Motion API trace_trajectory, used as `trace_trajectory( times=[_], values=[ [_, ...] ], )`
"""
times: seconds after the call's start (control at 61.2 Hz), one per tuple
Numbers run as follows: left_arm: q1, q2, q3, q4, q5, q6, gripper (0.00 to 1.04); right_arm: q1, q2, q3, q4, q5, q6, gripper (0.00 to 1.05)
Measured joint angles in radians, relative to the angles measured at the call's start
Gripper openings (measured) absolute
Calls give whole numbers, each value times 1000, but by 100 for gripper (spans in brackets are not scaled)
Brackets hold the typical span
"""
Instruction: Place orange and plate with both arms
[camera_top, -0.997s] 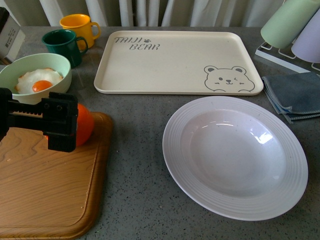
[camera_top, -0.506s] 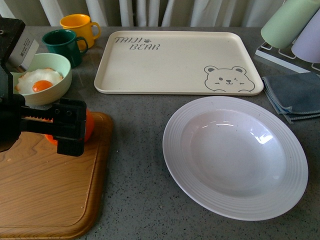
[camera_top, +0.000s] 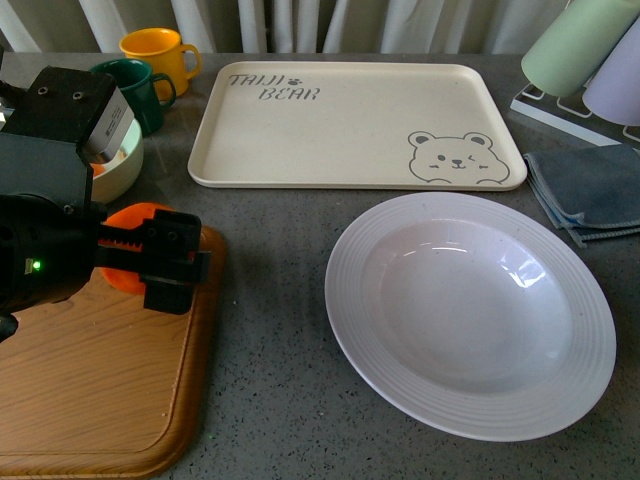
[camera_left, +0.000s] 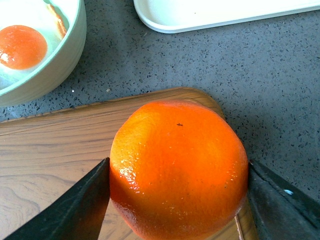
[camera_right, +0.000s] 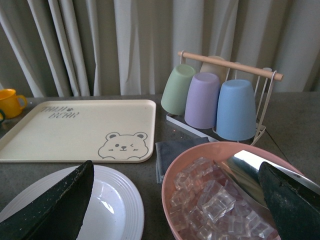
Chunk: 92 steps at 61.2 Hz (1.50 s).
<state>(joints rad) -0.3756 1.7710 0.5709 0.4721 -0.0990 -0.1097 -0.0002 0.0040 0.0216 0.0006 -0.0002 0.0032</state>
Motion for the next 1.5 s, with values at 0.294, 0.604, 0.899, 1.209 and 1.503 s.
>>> trace_trajectory(
  times=[0.294, 0.604, 0.899, 1.209, 1.503],
  values=[
    [-20, -55, 1, -42, -10, 22, 59, 0, 0, 0, 0, 0, 0, 96],
    [-161, -145, 77, -105, 21, 41, 59, 0, 0, 0, 0, 0, 0, 96],
    [-357, -21, 186, -77, 24, 22, 59, 0, 0, 0, 0, 0, 0, 96],
    [-435, 111, 251, -24, 69, 8, 58, 0, 0, 0, 0, 1, 0, 96],
    [-442, 209, 329, -15, 114, 11, 58, 0, 0, 0, 0, 0, 0, 96]
  ],
)
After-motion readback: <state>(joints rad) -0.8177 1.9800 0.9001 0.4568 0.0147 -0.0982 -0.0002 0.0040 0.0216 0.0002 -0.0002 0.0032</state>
